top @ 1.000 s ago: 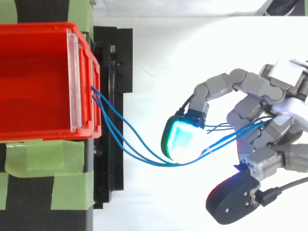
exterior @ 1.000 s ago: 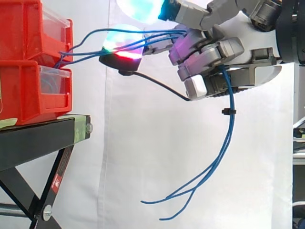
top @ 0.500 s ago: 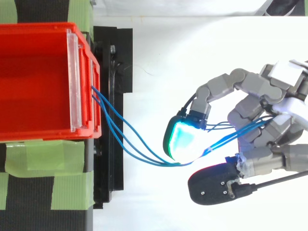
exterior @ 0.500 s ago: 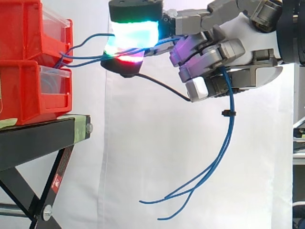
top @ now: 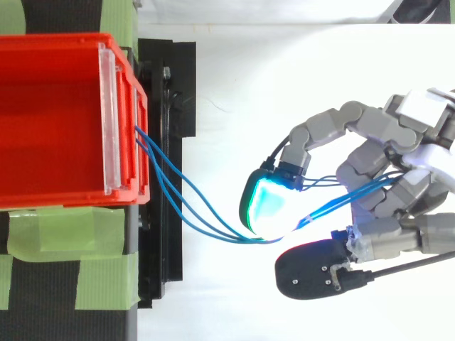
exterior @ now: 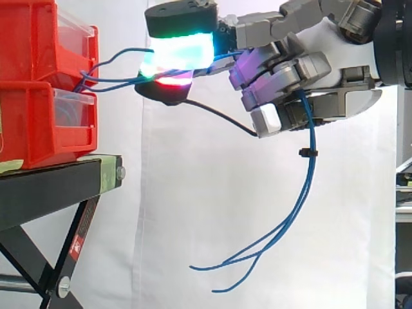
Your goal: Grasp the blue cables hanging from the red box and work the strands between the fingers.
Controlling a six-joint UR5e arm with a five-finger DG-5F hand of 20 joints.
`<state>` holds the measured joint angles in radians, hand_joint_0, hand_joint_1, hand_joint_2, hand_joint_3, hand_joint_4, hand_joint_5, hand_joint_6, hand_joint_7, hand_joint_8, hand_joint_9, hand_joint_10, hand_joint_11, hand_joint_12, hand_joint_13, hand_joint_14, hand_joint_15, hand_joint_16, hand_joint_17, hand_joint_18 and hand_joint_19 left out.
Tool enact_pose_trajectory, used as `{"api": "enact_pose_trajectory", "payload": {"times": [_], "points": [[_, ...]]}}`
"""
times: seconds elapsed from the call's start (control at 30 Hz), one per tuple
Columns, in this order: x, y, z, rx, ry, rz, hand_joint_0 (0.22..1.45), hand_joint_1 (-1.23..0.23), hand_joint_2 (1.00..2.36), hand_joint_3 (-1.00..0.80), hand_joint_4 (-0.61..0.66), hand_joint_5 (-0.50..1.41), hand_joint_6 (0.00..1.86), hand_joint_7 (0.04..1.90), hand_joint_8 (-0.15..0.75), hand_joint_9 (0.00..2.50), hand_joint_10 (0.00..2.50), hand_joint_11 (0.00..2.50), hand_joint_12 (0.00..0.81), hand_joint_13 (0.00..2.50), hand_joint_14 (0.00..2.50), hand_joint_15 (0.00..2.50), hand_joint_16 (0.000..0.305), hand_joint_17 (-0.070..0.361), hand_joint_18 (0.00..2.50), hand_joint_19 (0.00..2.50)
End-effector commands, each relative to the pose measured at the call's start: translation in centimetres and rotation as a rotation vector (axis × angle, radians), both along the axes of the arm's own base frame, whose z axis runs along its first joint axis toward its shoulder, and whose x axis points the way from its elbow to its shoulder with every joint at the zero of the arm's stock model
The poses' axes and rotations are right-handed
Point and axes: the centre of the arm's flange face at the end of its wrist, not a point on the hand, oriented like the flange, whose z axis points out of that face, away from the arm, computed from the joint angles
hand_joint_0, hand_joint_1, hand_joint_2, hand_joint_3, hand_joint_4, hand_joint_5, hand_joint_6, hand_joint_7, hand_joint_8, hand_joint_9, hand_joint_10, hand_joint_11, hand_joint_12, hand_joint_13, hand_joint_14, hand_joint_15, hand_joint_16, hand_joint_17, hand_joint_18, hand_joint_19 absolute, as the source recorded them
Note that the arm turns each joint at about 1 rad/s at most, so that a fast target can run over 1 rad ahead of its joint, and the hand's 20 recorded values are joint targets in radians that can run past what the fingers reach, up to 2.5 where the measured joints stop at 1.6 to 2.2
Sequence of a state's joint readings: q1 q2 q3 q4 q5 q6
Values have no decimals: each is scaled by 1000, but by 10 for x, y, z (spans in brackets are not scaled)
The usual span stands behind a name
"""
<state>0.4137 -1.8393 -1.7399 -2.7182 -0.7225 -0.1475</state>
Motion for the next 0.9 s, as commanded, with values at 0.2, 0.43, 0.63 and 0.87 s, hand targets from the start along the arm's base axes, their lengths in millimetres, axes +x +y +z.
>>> {"api": "enact_pose_trajectory", "payload": {"times": [0.2, 0.43, 0.63, 0.87], "points": [[0, 0, 0, 0, 1, 0, 1207, -764, 1015, -473, 167, 145, 934, 881, 492, 1274, 2500, 2461, 646, 1785, 2500, 1407, 248, 186, 2421, 512], [0, 0, 0, 0, 0, 0, 910, -776, 1014, -549, 204, 112, 869, 932, 492, 1274, 2500, 2461, 646, 1785, 2500, 1407, 248, 186, 2421, 512], [0, 0, 0, 0, 1, 2, 796, -799, 1000, -1000, 241, 85, 933, 887, 492, 1274, 2500, 2461, 646, 1785, 2500, 1407, 248, 186, 2421, 512], [0, -1, 0, 0, 1, -1, 806, -865, 1000, -1000, 279, -37, 1150, 821, 492, 1274, 2500, 2461, 646, 1785, 2500, 1407, 248, 186, 2421, 512]]}}
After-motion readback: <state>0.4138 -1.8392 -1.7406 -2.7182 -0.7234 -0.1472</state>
